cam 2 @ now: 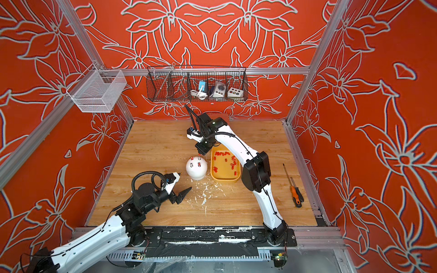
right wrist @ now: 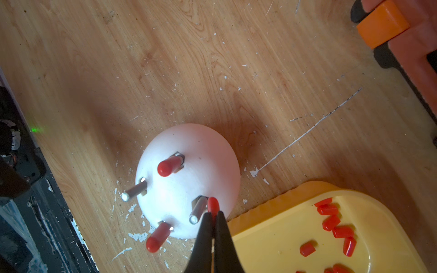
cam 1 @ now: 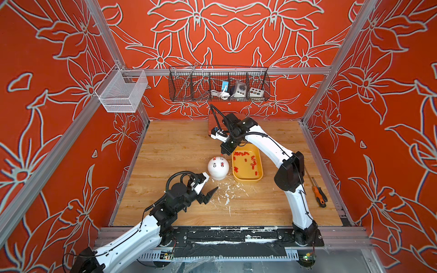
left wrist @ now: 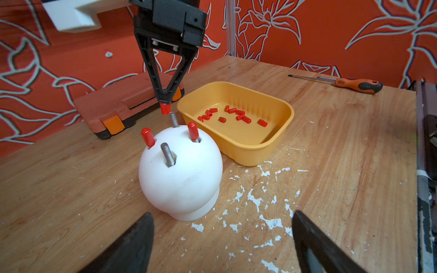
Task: Cover the protruding screws with screw protection sleeves
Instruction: Attach the screw protection sleeve to the screw.
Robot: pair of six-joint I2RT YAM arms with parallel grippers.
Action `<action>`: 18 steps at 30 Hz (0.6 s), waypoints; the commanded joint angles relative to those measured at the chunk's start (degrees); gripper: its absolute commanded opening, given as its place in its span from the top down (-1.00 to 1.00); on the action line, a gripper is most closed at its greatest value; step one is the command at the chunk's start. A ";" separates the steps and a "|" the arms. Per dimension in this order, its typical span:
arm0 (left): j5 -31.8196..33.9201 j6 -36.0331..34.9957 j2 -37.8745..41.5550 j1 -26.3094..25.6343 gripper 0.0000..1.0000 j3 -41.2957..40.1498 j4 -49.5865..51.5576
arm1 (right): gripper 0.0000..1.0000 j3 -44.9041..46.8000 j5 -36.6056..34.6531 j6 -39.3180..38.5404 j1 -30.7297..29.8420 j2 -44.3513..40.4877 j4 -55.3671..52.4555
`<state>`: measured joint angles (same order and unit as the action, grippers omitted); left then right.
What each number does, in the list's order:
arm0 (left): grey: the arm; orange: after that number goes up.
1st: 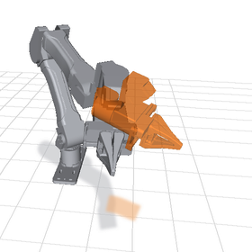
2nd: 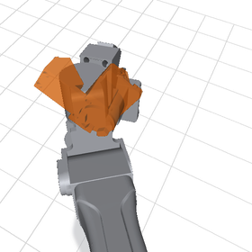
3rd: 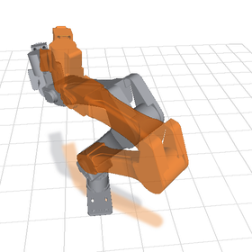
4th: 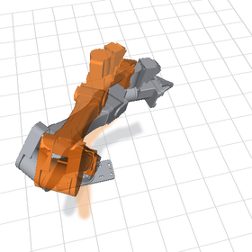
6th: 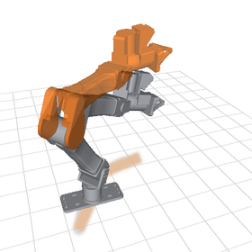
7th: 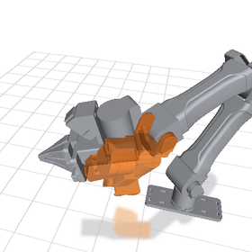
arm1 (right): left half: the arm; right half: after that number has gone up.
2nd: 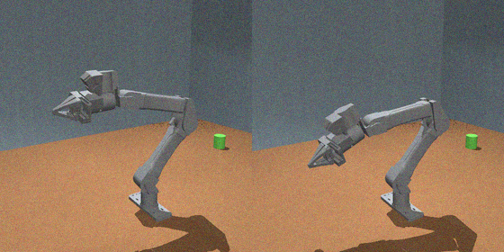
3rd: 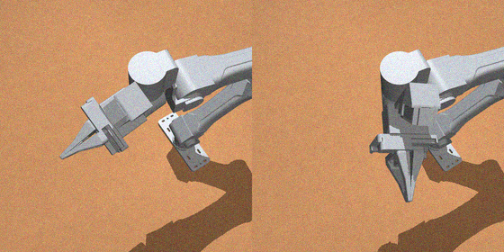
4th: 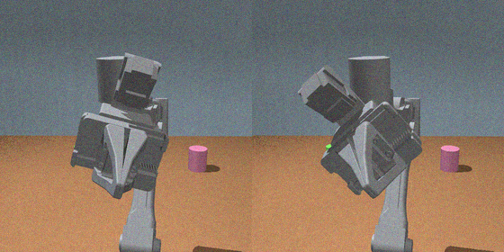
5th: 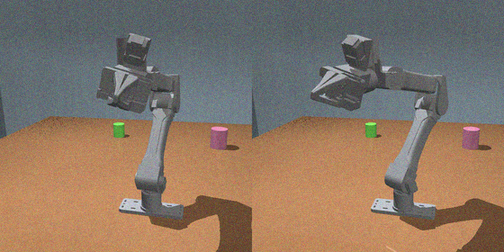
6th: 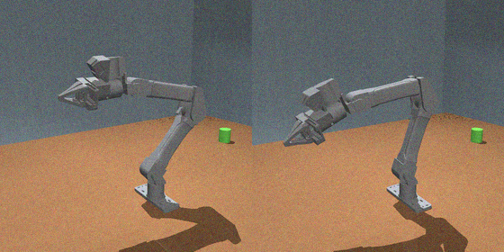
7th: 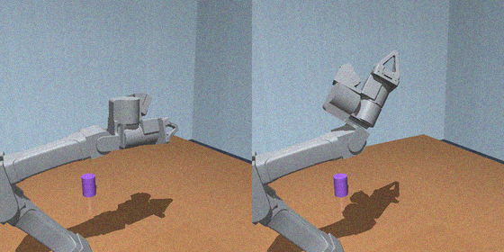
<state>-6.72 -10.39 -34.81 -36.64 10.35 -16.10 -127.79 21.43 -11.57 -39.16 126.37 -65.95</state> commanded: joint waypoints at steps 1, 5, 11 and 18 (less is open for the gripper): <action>0.21 -0.32 0.24 0.34 -0.77 0.18 -1.16 | 1.00 -0.63 -0.36 -0.02 -0.22 -2.28 -0.87; 0.56 -0.33 0.64 0.34 -0.77 0.08 -0.94 | 1.00 -0.59 -0.23 -0.27 -0.33 -3.52 -1.92; 0.84 -0.42 1.06 0.34 -0.77 -0.15 -0.94 | 1.00 0.60 -0.52 -0.28 -1.11 -5.24 -2.27; 0.92 -0.41 1.32 0.34 -0.77 -0.09 -0.80 | 1.00 1.49 -1.79 -0.28 -1.44 -5.22 -2.69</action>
<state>-6.09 -10.41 -34.15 -36.64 10.35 -16.05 -127.72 21.21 -11.44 -40.18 122.34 -66.92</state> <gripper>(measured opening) 0.885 0.052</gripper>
